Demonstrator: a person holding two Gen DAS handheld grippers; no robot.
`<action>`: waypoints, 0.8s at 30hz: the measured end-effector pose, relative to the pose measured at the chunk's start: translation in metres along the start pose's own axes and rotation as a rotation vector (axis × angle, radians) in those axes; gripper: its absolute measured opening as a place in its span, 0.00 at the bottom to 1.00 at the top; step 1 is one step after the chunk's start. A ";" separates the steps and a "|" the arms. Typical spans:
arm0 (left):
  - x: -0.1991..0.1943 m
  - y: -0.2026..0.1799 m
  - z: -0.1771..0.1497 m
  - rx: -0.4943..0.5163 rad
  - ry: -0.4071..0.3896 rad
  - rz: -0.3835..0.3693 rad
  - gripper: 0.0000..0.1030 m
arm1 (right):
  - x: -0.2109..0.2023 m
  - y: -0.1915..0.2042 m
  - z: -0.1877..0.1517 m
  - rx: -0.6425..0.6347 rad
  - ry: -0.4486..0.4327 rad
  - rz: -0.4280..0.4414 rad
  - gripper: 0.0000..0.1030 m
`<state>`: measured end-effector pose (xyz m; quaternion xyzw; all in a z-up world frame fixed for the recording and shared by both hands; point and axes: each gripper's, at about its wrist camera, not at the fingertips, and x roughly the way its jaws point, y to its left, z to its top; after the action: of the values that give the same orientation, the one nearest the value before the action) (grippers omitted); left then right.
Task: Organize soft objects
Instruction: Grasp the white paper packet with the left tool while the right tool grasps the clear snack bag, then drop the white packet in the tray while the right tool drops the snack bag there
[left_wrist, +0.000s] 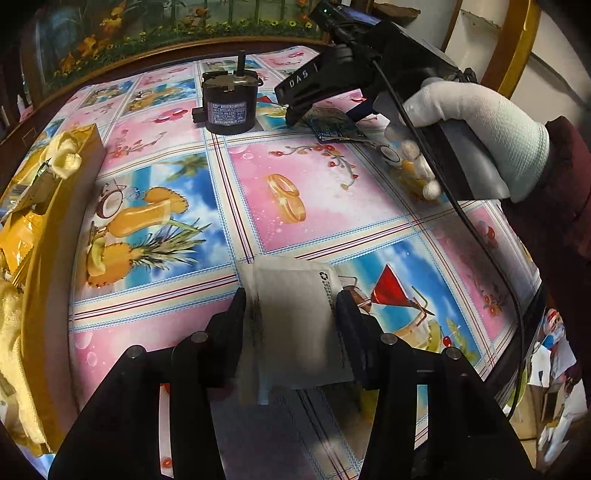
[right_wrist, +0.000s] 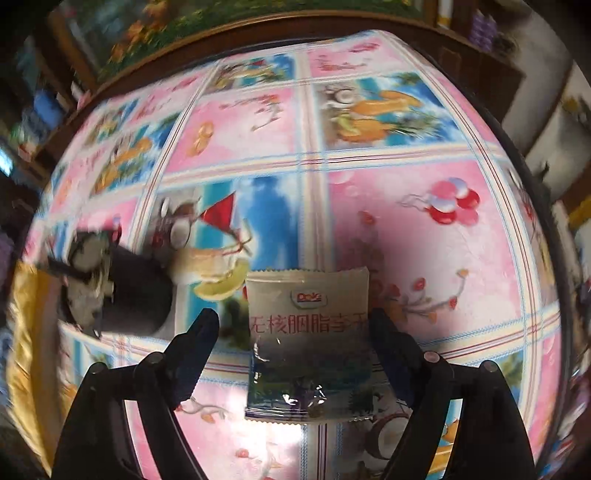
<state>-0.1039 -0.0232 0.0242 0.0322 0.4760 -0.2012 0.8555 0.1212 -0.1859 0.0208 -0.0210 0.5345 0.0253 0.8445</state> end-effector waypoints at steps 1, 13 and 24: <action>0.000 -0.001 -0.001 0.008 -0.005 0.008 0.47 | -0.001 0.003 -0.004 -0.031 0.001 -0.009 0.80; -0.021 0.020 -0.004 -0.046 -0.071 -0.063 0.36 | -0.035 -0.024 -0.067 0.031 -0.085 0.184 0.59; -0.087 0.092 -0.008 -0.239 -0.199 0.009 0.36 | -0.082 0.018 -0.086 -0.027 -0.142 0.375 0.59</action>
<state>-0.1160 0.0902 0.0794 -0.0877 0.4094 -0.1416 0.8970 0.0078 -0.1749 0.0579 0.0695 0.4677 0.1905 0.8603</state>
